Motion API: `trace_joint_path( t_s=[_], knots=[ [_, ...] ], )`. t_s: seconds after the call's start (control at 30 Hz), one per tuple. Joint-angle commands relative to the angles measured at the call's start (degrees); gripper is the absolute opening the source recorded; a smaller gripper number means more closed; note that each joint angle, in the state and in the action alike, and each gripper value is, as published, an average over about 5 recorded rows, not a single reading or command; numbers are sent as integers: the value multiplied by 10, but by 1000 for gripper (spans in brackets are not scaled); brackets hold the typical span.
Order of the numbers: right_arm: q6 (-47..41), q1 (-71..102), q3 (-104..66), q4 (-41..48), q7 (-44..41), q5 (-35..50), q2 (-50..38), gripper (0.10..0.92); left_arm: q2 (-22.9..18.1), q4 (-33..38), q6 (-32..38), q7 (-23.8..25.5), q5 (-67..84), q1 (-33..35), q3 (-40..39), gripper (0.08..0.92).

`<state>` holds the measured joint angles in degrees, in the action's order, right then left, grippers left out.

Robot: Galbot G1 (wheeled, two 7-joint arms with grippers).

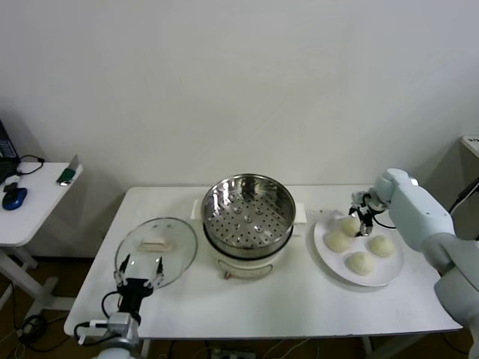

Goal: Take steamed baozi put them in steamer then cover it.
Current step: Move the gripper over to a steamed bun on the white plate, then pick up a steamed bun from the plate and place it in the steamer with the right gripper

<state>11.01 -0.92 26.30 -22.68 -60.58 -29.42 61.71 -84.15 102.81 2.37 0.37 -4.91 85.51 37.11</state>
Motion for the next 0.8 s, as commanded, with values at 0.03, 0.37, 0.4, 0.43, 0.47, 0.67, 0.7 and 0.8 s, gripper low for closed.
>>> trace_joint_path(
  t_s=[0.03,0.37,0.4,0.43,0.47,0.67,0.7,0.8],
  knots=[
    [2,-4,-1,17,-3,-15,11,749,1,-1,1,2,1,0,1,823],
    [6,-10,0,8,-8,-2,5,686,0,1,2,2,1,5,3,823],
    [6,-11,2,4,-9,5,2,685,0,1,3,2,1,6,4,823],
    [6,-14,6,-1,-10,15,-2,685,0,2,3,2,1,8,4,823],
    [6,-18,12,-9,-12,29,-6,685,-1,3,3,2,1,9,5,823],
    [21,-89,115,-63,-37,148,-36,687,0,12,5,1,4,19,10,823],
    [26,-109,139,-68,-41,165,-37,687,0,14,5,1,5,21,10,823],
    [50,-176,222,-83,-56,220,-35,687,0,18,6,1,6,26,11,823]
  ],
)
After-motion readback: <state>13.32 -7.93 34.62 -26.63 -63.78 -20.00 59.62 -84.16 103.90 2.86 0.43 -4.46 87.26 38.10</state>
